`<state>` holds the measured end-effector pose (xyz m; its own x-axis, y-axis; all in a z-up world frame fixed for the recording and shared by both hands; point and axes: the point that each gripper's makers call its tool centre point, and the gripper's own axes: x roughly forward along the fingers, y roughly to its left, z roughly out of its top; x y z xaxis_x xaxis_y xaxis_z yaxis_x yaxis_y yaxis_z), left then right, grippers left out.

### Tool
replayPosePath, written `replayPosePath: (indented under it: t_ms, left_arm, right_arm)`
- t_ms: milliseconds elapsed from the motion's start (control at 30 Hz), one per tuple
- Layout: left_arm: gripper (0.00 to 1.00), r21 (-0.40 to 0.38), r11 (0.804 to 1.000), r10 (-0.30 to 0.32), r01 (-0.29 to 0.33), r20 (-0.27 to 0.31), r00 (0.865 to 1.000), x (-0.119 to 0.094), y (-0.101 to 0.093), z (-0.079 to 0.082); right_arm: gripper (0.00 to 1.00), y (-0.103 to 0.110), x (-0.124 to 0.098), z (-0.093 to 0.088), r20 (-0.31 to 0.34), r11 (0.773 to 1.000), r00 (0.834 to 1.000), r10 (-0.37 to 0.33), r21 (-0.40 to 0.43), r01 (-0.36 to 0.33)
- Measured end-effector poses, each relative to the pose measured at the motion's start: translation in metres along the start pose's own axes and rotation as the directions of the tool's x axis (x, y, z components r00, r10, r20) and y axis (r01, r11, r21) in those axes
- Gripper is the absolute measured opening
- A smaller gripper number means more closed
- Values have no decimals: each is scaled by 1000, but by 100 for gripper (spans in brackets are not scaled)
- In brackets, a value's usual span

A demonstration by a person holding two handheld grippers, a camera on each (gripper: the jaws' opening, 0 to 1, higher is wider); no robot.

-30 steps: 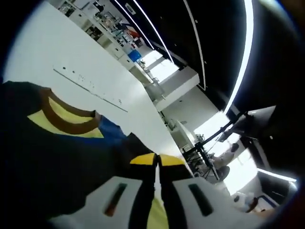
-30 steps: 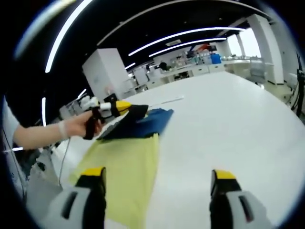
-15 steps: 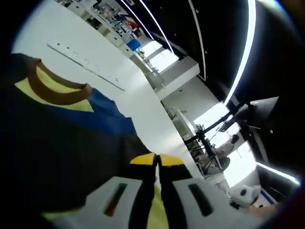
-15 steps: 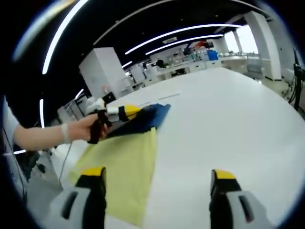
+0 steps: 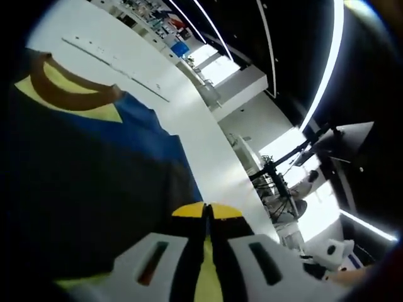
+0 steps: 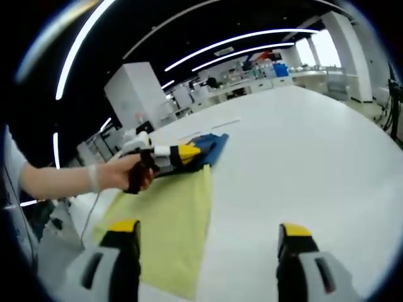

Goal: Fold the garment on the visible template until the final outline fits inside the template.

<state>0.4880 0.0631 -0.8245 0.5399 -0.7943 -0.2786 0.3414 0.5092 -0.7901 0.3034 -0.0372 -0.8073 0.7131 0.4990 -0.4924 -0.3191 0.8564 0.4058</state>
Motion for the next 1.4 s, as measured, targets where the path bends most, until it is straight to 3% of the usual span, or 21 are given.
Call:
replayPosePath:
  t_ms: [67,133,300,433,500,600,833,1067,1200,1233,1267,1400]
  left_arm:
    - [0,24,1000,-5,5,4,1000,-1,0,2]
    - [0,136,991,-14,13,4,1000,-2,0,5]
    - [1,181,983,-37,38,-10,999,-9,-14,0]
    - [28,266,962,-59,57,-2,998,-11,-21,5]
    - [45,358,933,-49,43,8,999,-11,-16,11]
    - [70,386,922,-48,41,10,999,-15,-20,13]
    - [97,459,888,1,6,-14,1000,-25,-12,14]
    - [99,510,860,34,-12,-34,999,-38,-10,18]
    - [99,515,857,41,-22,-26,999,-51,-13,23]
    - [99,526,850,49,-31,-20,999,-56,-12,25]
    - [99,545,837,63,-43,-19,998,-77,-12,25]
    - [99,562,824,91,-69,-10,996,-101,-3,29]
  right_arm:
    - [91,0,1,-1,-3,1000,1000,0,-6,0]
    - [91,1,2,-2,-13,1000,1000,1,-17,-1]
    - [91,-1,4,-3,-14,1000,1000,1,-6,-1]
    - [91,3,4,-3,-13,1000,1000,7,-7,-7]
    - [91,4,4,-3,-15,1000,1000,9,-17,-9]
    - [91,7,5,-1,-10,1000,1000,15,-19,-15]
    - [91,15,10,7,-5,999,999,34,-42,-34]
    - [91,19,13,12,-4,997,999,47,-67,-47]
    - [91,21,17,14,-11,995,998,56,-82,-57]
    - [91,23,18,16,-9,995,998,60,-85,-61]
    - [91,30,20,22,1,993,997,73,-97,-72]
    - [91,36,23,24,7,991,997,82,-103,-80]
